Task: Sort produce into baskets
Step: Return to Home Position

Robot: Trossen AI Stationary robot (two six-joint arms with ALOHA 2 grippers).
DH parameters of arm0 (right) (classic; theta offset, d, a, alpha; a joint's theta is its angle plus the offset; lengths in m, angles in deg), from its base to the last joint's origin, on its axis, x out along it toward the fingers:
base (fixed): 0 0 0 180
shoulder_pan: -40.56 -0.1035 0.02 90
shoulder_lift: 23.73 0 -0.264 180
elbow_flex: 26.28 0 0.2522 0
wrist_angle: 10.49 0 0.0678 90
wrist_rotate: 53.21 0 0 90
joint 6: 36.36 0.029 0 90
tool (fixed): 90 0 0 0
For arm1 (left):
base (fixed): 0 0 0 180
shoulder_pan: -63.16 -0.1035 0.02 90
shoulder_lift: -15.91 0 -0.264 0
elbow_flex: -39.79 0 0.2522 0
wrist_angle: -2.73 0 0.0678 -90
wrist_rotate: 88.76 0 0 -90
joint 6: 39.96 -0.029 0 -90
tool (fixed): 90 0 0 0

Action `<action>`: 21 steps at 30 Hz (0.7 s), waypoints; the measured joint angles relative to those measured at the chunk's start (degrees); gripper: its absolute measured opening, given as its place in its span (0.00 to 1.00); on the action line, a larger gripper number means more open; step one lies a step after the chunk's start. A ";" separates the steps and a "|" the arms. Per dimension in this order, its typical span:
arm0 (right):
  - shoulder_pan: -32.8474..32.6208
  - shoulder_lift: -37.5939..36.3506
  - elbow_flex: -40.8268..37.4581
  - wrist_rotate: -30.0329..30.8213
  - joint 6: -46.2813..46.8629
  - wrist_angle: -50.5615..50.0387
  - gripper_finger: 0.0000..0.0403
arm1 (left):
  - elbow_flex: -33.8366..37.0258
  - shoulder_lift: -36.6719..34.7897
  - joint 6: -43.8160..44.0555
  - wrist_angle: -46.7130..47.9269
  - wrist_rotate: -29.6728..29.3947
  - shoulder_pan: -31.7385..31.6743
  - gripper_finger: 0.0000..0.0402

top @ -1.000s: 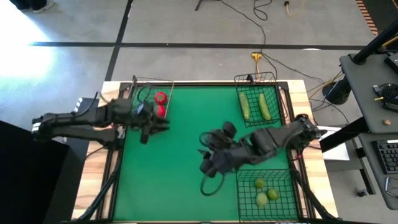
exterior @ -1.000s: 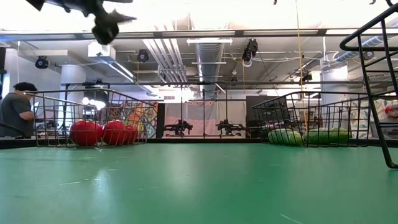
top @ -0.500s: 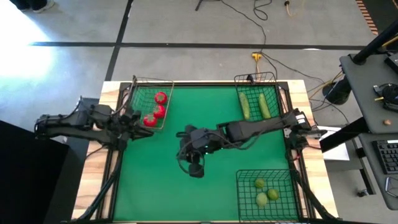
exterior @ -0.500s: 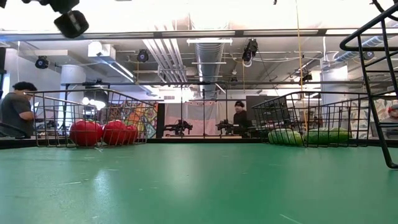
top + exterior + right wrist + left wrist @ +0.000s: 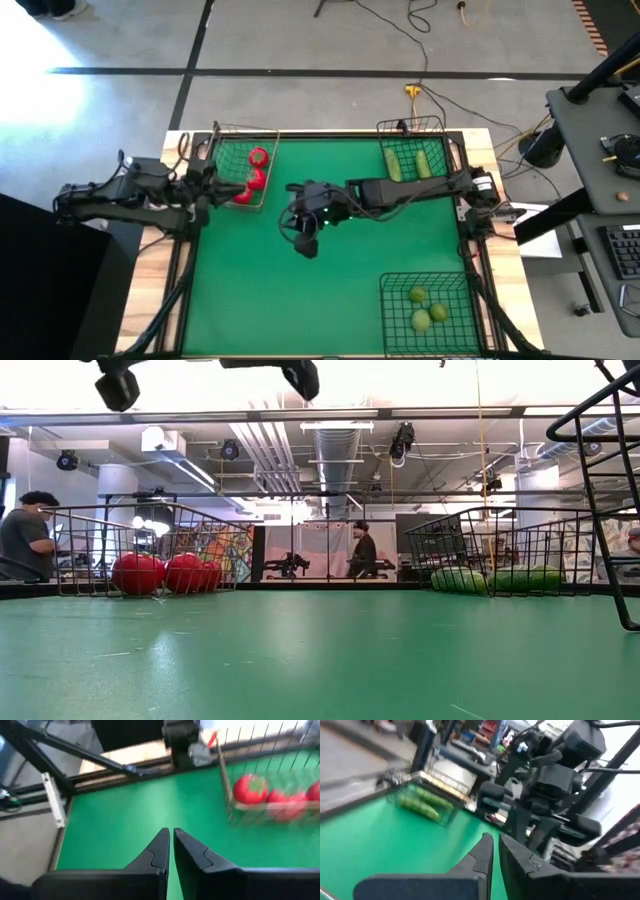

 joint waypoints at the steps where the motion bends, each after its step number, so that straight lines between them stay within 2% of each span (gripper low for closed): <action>1: 0.00 0.00 -0.45 0.19 -1.44 1.42 0.04 | -0.11 -0.02 -2.05 -0.55 -0.34 0.00 0.03; 4: -0.27 -0.13 -1.74 -1.51 -12.02 2.08 0.04 | -0.15 -1.41 -7.09 -1.53 1.39 0.03 0.03; 6: -0.73 -0.93 -3.04 -2.47 -15.78 -0.33 0.04 | 0.45 -3.54 -9.32 -1.18 2.99 0.03 0.03; 11: -0.52 -7.12 -12.45 -10.65 -21.18 2.40 0.04 | 3.81 -14.71 -11.46 3.58 3.76 0.04 0.03; 15: 0.07 -13.74 -27.66 -17.56 -20.80 16.79 0.04 | 7.67 -25.48 -11.43 9.12 8.84 0.03 0.03; 19: -0.04 -22.81 -44.68 -16.69 -17.28 35.59 0.04 | 8.69 -24.46 -7.82 12.86 8.75 0.10 0.03; 21: -0.06 -27.33 -52.50 -12.83 -15.45 44.96 0.04 | 8.51 -21.68 -7.48 11.37 7.42 0.10 0.03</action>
